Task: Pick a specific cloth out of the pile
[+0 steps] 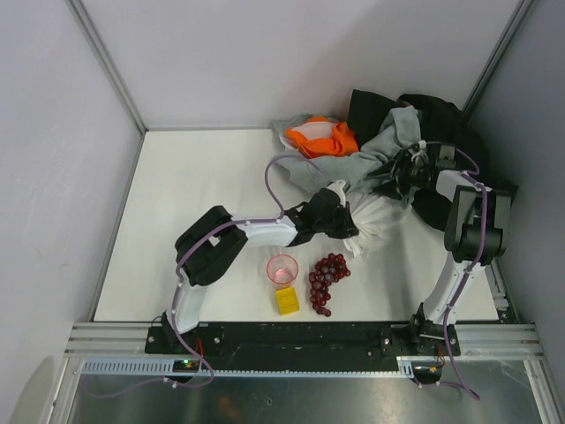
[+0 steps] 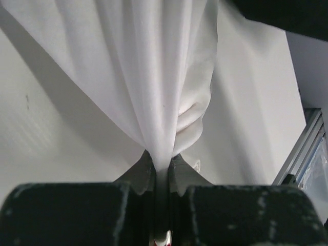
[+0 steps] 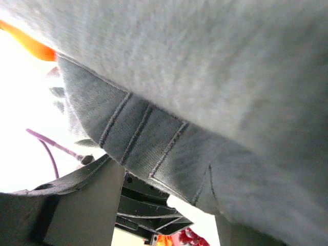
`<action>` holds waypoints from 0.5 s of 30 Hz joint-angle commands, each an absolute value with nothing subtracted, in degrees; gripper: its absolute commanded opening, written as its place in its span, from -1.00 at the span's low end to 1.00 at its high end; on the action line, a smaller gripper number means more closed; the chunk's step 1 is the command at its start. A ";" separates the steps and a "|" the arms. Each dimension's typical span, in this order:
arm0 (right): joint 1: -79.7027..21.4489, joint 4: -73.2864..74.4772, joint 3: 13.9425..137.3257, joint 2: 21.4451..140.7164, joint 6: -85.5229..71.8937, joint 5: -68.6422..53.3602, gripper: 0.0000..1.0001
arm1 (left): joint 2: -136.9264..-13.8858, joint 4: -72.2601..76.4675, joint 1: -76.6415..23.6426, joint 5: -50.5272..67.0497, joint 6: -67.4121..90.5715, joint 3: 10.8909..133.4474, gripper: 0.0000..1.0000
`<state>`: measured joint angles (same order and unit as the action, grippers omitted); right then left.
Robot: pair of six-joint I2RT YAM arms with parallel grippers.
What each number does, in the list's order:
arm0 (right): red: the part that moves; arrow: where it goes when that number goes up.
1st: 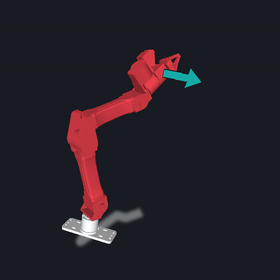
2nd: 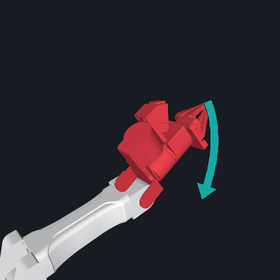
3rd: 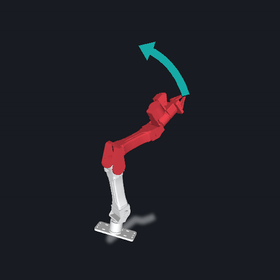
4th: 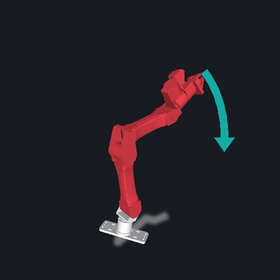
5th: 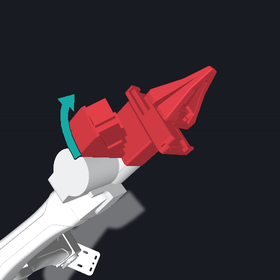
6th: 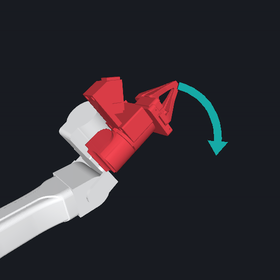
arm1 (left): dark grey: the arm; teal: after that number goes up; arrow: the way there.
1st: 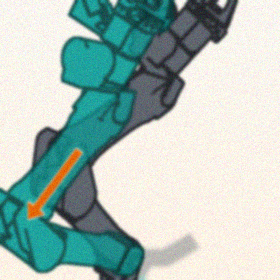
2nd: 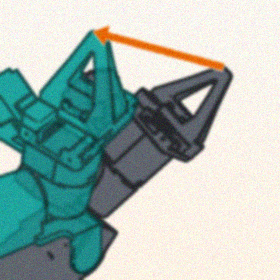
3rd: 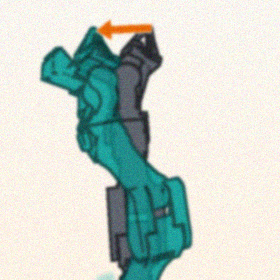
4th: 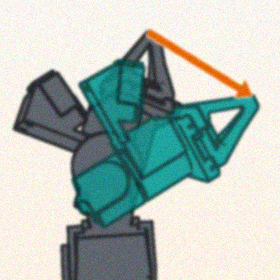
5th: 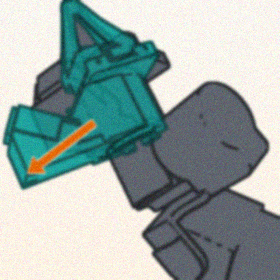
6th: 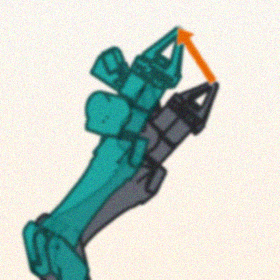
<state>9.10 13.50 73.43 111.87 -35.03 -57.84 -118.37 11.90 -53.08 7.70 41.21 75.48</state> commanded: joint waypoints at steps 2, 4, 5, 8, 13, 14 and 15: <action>11.53 3.49 76.64 113.10 -38.76 -60.04 0.34 | -112.10 8.62 -54.14 8.96 37.76 73.10 -0.99; 11.43 1.71 76.64 113.60 -40.32 -60.60 0.33 | -111.50 7.89 -54.14 8.68 36.93 72.72 -0.99; 11.43 1.16 76.64 113.62 -40.73 -60.49 0.33 | -111.08 7.50 -54.14 8.47 36.61 72.44 -0.99; 11.35 0.78 76.64 113.80 -41.24 -59.56 0.33 | -109.26 6.60 -54.14 7.46 35.70 71.50 -0.99; 11.47 4.02 76.82 114.28 -39.30 -56.68 0.33 | -105.71 4.80 -54.00 6.68 33.53 71.03 -0.99; 11.58 5.13 76.91 114.36 -38.72 -55.94 0.33 | -104.89 4.56 -53.94 6.68 32.89 70.98 -0.99; 11.81 6.35 76.95 114.44 -38.08 -55.22 0.33 | -103.95 4.39 -53.82 6.72 32.35 70.86 -0.99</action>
